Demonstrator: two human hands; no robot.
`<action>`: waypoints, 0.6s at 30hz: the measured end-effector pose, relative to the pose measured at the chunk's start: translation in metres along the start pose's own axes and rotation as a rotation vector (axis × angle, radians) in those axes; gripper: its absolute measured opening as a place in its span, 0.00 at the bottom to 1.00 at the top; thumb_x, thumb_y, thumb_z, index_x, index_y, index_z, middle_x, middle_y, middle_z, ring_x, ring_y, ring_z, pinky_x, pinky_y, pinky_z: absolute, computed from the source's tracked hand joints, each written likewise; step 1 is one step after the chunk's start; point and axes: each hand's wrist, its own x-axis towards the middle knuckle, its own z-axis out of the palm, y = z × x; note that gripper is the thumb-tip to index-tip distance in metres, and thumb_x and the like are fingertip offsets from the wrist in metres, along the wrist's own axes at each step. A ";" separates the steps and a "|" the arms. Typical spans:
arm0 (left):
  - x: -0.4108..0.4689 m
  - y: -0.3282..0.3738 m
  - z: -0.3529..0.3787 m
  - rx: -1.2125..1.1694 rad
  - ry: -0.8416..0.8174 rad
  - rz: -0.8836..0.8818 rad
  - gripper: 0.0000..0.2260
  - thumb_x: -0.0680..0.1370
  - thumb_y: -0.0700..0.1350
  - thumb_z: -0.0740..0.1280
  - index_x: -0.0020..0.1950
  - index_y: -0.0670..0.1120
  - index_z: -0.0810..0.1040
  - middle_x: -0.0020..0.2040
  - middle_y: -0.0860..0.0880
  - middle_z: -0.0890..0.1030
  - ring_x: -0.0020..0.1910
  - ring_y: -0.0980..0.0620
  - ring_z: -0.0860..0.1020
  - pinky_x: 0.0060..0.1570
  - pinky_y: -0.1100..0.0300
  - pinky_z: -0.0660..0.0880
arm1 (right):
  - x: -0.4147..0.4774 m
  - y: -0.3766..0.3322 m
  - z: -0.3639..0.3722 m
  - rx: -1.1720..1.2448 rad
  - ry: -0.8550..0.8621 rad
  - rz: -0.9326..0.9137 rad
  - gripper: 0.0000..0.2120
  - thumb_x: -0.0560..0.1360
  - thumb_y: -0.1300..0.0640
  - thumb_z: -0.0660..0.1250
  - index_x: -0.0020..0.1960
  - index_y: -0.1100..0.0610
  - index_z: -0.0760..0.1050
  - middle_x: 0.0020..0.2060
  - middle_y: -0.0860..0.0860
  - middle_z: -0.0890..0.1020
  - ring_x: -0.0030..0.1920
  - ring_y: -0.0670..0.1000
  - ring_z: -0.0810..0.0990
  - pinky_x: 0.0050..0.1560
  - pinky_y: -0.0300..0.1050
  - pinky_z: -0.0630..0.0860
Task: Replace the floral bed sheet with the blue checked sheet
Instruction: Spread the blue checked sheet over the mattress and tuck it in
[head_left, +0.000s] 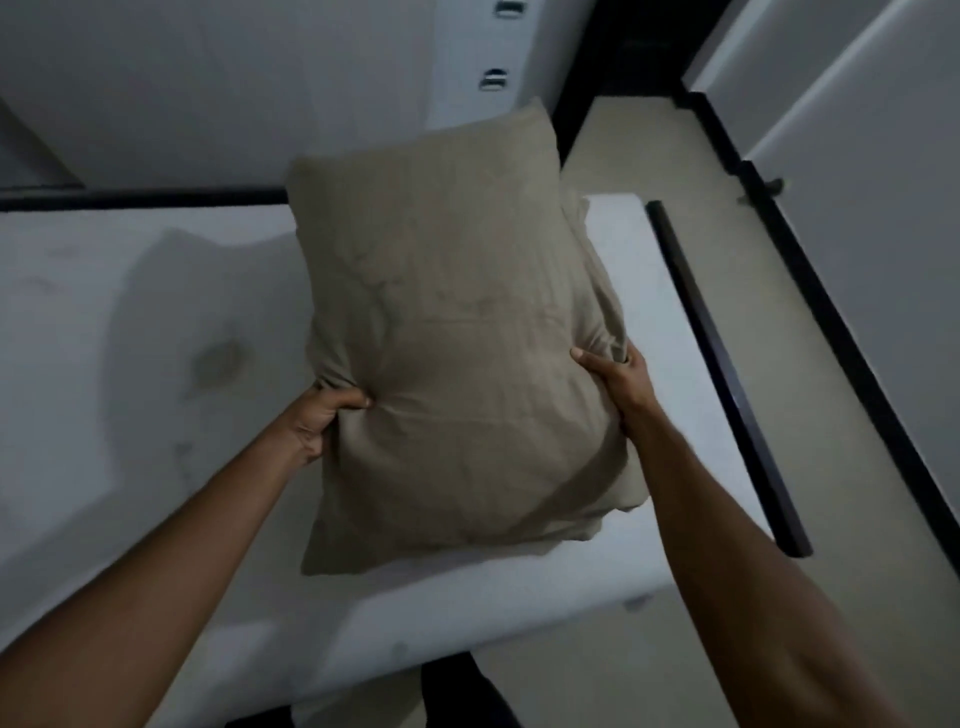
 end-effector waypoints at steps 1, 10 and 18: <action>0.012 -0.006 0.034 0.017 -0.030 -0.004 0.22 0.60 0.33 0.66 0.54 0.41 0.78 0.43 0.47 0.86 0.42 0.51 0.85 0.39 0.60 0.81 | 0.006 0.001 -0.035 -0.009 0.035 -0.005 0.24 0.67 0.55 0.81 0.61 0.51 0.80 0.53 0.47 0.85 0.53 0.47 0.84 0.60 0.53 0.80; 0.121 -0.126 0.253 0.532 -0.026 -0.002 0.42 0.61 0.41 0.77 0.74 0.44 0.66 0.65 0.44 0.77 0.61 0.45 0.77 0.63 0.49 0.75 | 0.060 0.064 -0.196 -0.375 0.096 -0.015 0.44 0.73 0.33 0.67 0.81 0.48 0.54 0.80 0.47 0.58 0.78 0.50 0.57 0.75 0.43 0.57; 0.156 -0.171 0.237 0.867 0.023 0.058 0.32 0.67 0.41 0.69 0.72 0.48 0.68 0.62 0.45 0.79 0.60 0.46 0.78 0.60 0.55 0.74 | 0.035 0.154 -0.097 -0.961 0.117 -0.042 0.41 0.71 0.22 0.50 0.79 0.36 0.44 0.81 0.52 0.45 0.80 0.57 0.42 0.75 0.68 0.42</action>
